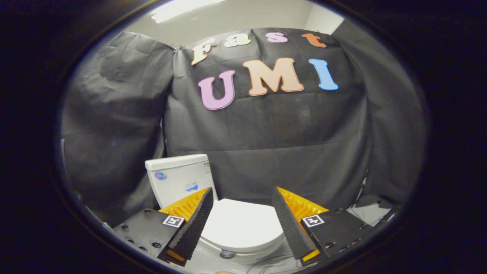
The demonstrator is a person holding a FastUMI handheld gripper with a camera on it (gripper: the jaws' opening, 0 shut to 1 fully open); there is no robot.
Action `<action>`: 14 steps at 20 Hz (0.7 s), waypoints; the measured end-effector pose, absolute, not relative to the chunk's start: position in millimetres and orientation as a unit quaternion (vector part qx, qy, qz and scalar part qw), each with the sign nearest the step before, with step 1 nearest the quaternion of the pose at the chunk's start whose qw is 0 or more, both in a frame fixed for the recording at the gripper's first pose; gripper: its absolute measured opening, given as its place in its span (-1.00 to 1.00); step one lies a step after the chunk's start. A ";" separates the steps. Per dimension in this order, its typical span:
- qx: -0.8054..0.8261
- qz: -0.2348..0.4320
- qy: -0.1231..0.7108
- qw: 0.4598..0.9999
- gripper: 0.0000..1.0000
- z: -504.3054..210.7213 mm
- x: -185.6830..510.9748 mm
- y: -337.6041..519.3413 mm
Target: Open the toilet lid.
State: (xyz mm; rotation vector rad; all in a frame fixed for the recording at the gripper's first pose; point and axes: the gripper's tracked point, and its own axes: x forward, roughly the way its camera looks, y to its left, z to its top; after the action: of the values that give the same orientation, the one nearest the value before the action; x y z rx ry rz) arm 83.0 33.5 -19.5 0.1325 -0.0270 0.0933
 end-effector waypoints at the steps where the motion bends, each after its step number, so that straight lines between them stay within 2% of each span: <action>1: 0.083 0.045 -0.021 0.995 0.90 -23.8 83.4 37.8; 6: 0.161 0.024 -0.033 0.986 0.94 -46.6 88.5 56.7; 14: 0.339 -0.033 -0.040 0.939 0.85 -100.3 102.7 101.2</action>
State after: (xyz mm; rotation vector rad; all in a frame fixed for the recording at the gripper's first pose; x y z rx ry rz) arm 102.7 101.2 -100.3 0.6922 -0.0811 -0.0673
